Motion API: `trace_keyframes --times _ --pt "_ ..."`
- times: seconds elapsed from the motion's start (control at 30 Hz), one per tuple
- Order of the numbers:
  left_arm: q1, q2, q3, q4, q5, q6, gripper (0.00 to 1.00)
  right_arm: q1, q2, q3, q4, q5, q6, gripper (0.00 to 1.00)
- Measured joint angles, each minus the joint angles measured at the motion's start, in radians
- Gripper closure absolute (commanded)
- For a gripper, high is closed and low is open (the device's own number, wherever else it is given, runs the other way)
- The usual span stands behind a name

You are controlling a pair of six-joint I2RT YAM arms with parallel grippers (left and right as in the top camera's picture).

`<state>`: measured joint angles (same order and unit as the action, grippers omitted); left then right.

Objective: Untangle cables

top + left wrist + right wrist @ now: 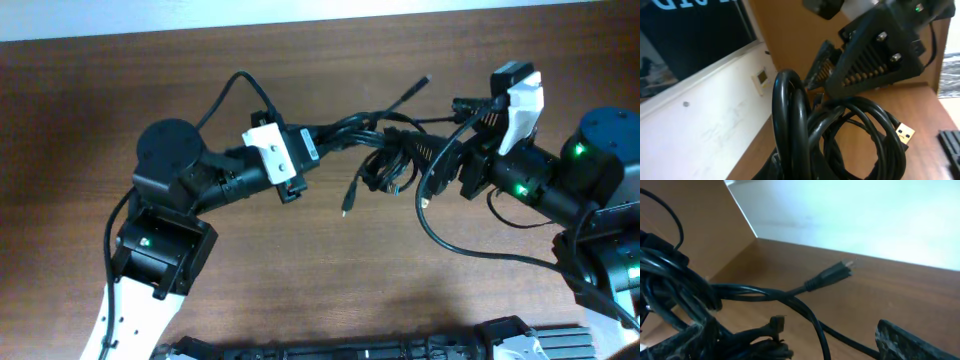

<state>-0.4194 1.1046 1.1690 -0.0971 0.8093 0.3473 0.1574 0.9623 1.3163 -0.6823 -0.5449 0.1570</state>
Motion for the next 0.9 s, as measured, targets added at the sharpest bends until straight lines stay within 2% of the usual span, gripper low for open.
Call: trace_keyframes --times 0.17,0.27,0.37,0.47,0.67,0.9 --pt "0.0 0.023 0.0 -0.019 0.025 0.0 1.0 0.0 0.0 0.0 -0.062 -0.007 0.0 0.0" --pt "0.0 0.04 0.0 -0.034 0.027 0.0 1.0 0.0 0.005 0.0 -0.121 -0.015 0.01 0.04" --pt "0.0 0.048 0.0 -0.06 0.029 0.0 1.0 0.0 0.037 0.0 -0.215 -0.026 0.098 0.13" --pt "0.0 0.048 0.0 -0.071 0.031 0.0 1.0 0.0 0.053 0.0 -0.301 -0.033 0.207 0.14" --pt "-0.001 0.05 0.0 0.03 0.103 0.0 1.0 0.0 0.095 0.001 -0.463 -0.02 0.255 0.14" --pt "-0.005 0.053 -0.001 0.126 0.174 0.0 1.0 0.0 0.122 0.004 -0.523 0.042 0.255 0.14"
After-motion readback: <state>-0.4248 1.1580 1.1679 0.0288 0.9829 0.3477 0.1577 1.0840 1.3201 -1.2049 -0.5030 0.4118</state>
